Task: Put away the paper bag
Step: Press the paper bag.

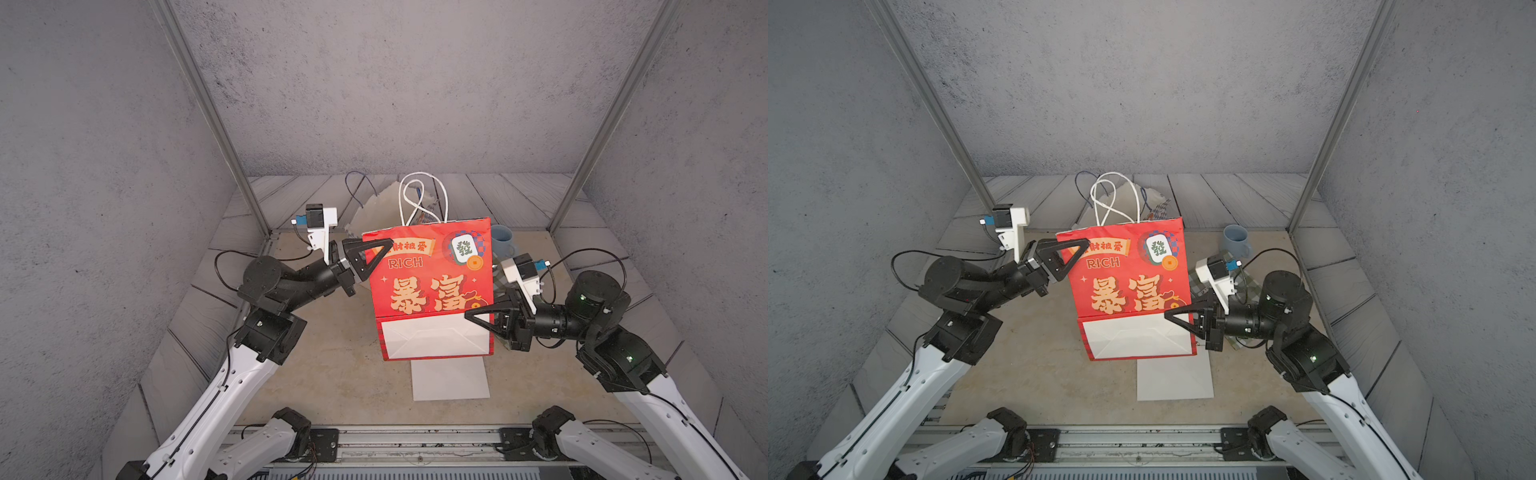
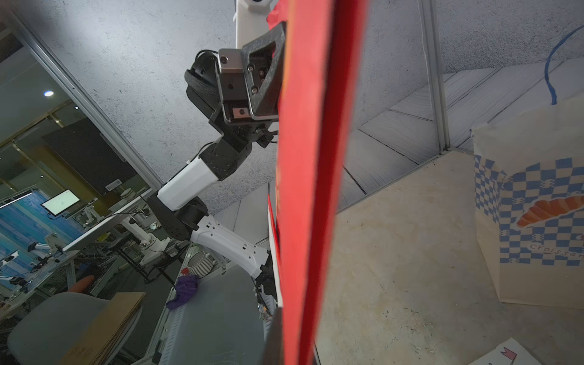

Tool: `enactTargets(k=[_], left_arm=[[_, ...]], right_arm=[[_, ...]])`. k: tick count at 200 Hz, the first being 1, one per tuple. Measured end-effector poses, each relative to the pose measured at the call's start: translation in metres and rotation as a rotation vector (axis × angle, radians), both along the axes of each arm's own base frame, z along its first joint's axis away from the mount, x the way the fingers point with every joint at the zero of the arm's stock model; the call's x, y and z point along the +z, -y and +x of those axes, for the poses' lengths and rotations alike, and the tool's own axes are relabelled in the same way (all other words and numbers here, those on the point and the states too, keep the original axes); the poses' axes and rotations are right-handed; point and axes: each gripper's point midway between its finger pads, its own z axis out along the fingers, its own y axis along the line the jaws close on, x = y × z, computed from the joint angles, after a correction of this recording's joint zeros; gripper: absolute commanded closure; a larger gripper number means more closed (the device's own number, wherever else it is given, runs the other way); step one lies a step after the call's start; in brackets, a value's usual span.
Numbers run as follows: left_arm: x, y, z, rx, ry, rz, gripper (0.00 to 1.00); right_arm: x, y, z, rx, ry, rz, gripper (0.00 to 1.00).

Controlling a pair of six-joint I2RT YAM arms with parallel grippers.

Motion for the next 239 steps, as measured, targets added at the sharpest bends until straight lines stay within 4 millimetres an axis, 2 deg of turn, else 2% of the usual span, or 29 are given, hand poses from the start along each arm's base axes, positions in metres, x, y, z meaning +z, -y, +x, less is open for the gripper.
enactTargets(k=[17,35,45,52,70,76,83,93,103,110,120,126,131,179,239], left_arm=[[0.0,0.0,-0.001,-0.006,0.0,0.002,0.7],[0.001,0.0,-0.001,-0.003,0.001,0.0,0.56],[0.002,-0.001,-0.001,0.0,0.001,-0.003,0.54],[0.003,-0.002,-0.001,0.002,0.003,-0.005,0.59],[0.004,-0.003,-0.001,0.006,0.01,-0.003,0.96],[0.004,-0.002,-0.001,0.006,0.01,-0.002,0.99],[0.004,-0.002,0.0,0.007,0.012,0.003,0.99],[0.005,-0.001,0.0,0.004,0.012,0.008,0.87],[0.007,0.0,0.001,0.001,0.016,0.01,0.7],[0.007,0.001,0.001,-0.003,0.014,0.01,0.52],[0.007,0.001,0.002,-0.004,0.009,0.012,0.32],[0.006,0.002,0.002,-0.005,0.007,0.014,0.09],[0.006,0.002,0.002,-0.006,0.005,0.015,0.0],[-0.003,0.001,0.001,-0.01,-0.024,0.054,0.01],[-0.015,0.005,-0.029,-0.14,-0.006,0.134,0.01]], right_arm=[[-0.001,0.001,-0.001,-0.002,-0.003,-0.002,1.0],[-0.005,0.001,-0.001,-0.002,-0.014,-0.008,1.0],[-0.007,0.001,-0.001,-0.002,-0.021,-0.01,1.0],[-0.007,0.001,-0.001,-0.002,-0.024,-0.011,1.0],[-0.008,0.001,-0.001,-0.002,-0.028,-0.014,1.0],[-0.008,0.001,-0.001,-0.002,-0.029,-0.014,1.0],[-0.008,0.001,0.0,-0.004,-0.028,-0.014,1.0],[-0.008,0.001,0.001,-0.009,-0.027,-0.014,1.0],[-0.008,0.001,0.001,-0.013,-0.026,-0.015,1.0],[-0.008,0.001,0.002,-0.016,-0.026,-0.015,1.0],[-0.008,0.001,0.002,-0.02,-0.025,-0.017,1.0],[-0.008,0.001,0.003,-0.025,-0.025,-0.018,1.0],[-0.008,0.002,0.003,-0.028,-0.023,-0.018,1.0],[0.01,0.006,0.01,-0.09,0.034,0.002,1.0],[0.051,0.015,0.023,-0.212,0.164,0.058,1.0]])
